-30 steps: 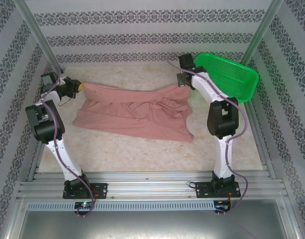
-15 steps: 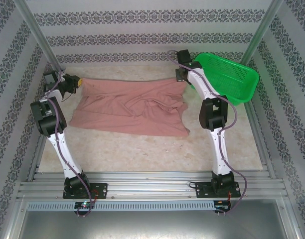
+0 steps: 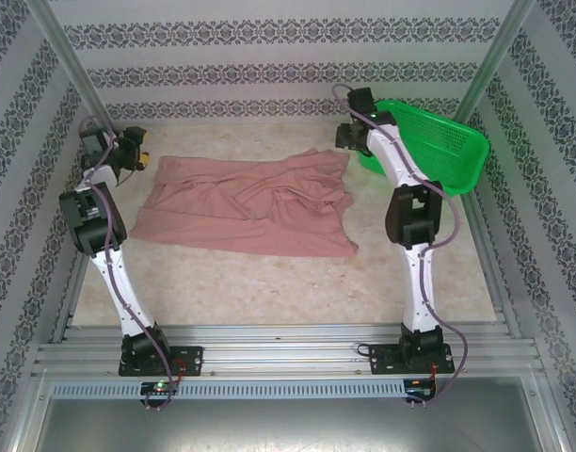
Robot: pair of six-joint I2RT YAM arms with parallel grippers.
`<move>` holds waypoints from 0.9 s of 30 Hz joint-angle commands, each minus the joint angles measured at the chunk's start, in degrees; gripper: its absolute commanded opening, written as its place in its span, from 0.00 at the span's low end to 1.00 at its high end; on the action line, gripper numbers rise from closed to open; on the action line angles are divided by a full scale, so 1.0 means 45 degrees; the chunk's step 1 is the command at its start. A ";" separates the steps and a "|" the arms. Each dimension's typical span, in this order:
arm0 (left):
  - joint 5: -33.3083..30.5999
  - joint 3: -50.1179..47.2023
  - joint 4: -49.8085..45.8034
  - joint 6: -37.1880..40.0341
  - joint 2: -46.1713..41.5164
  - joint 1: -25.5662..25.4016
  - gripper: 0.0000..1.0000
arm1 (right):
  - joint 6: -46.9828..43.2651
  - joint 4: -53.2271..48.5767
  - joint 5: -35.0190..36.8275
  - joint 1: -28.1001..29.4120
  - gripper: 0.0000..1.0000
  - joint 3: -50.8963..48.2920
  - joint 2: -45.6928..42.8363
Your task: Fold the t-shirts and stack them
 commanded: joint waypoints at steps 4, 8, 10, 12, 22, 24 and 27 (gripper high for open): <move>-0.1057 -0.2556 -0.4855 0.4200 -0.5413 -0.0550 0.76 | 0.0876 0.0589 -0.2719 0.0424 0.67 -0.5797 -0.5410; -0.1660 -0.5488 -0.5412 0.5486 -0.6858 -0.1599 0.65 | 0.2440 0.1788 -0.5117 0.1205 0.65 -0.9447 -0.7042; -0.1526 -0.6845 -0.4423 0.5036 -0.6811 -0.1791 0.46 | 0.2975 0.2444 -0.5795 0.1759 0.60 -1.0497 -0.7056; -0.1994 -0.7499 -0.3961 0.5138 -0.6583 -0.2004 0.38 | 0.3444 0.2495 -0.5385 0.2277 0.50 -1.0875 -0.6784; -0.3621 -0.9679 -0.3733 0.4756 -0.5858 -0.1684 0.30 | 0.4296 0.1918 -0.4238 0.3427 0.34 -1.1074 -0.5236; -0.4030 -1.0385 -0.3743 0.4401 -0.5879 -0.1366 0.29 | 0.4377 0.1714 -0.3422 0.3644 0.34 -1.1273 -0.5211; -0.4742 -1.1388 -0.3996 0.4188 -0.6253 -0.0930 0.29 | 0.4540 0.1511 -0.2743 0.4100 0.34 -1.1579 -0.5099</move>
